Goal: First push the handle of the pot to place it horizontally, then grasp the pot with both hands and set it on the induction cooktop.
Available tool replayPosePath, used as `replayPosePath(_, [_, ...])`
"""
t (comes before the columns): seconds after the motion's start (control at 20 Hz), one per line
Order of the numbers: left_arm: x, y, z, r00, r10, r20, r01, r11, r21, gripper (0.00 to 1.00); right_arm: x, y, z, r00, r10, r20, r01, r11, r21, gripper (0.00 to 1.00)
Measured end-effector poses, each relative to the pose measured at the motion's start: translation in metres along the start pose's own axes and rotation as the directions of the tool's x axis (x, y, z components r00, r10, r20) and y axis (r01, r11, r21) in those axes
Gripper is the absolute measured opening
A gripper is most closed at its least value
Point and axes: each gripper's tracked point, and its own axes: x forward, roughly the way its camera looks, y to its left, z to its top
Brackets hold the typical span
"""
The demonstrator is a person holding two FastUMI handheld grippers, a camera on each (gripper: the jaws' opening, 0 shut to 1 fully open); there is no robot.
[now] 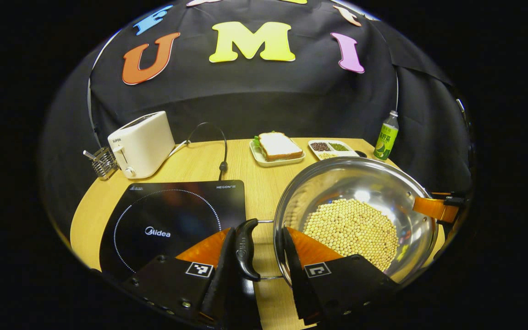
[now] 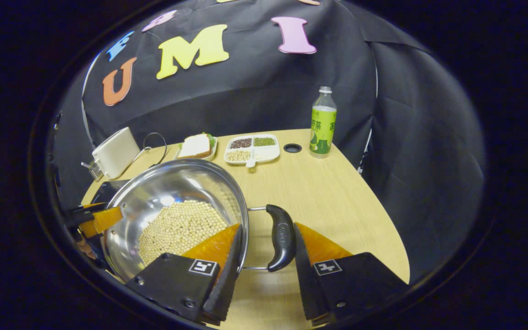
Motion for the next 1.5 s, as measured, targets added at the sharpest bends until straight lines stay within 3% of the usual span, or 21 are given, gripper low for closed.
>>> replayPosePath(0.4, [-0.067,0.032,0.014,0.998,0.022,0.059,-0.021,1.0,-0.018,0.57,-0.055,0.036,0.005,0.999,0.039,0.016,-0.039,0.999,-0.021,0.62])
replayPosePath(0.7, [-0.104,0.078,0.017,0.994,0.057,0.091,-0.054,0.998,-0.032,0.57,-0.078,0.088,0.012,0.997,0.078,0.031,-0.075,0.995,-0.071,0.63])
replayPosePath(1.2, [-0.136,0.188,0.02,0.981,0.152,0.122,-0.141,0.986,-0.093,0.57,-0.076,0.206,0.023,0.986,0.158,0.046,-0.148,0.974,-0.169,0.63])
replayPosePath(1.5, [-0.129,0.244,0.03,0.971,0.196,0.134,-0.178,0.974,-0.137,0.57,-0.056,0.265,0.041,0.979,0.193,0.062,-0.176,0.962,-0.21,0.63])
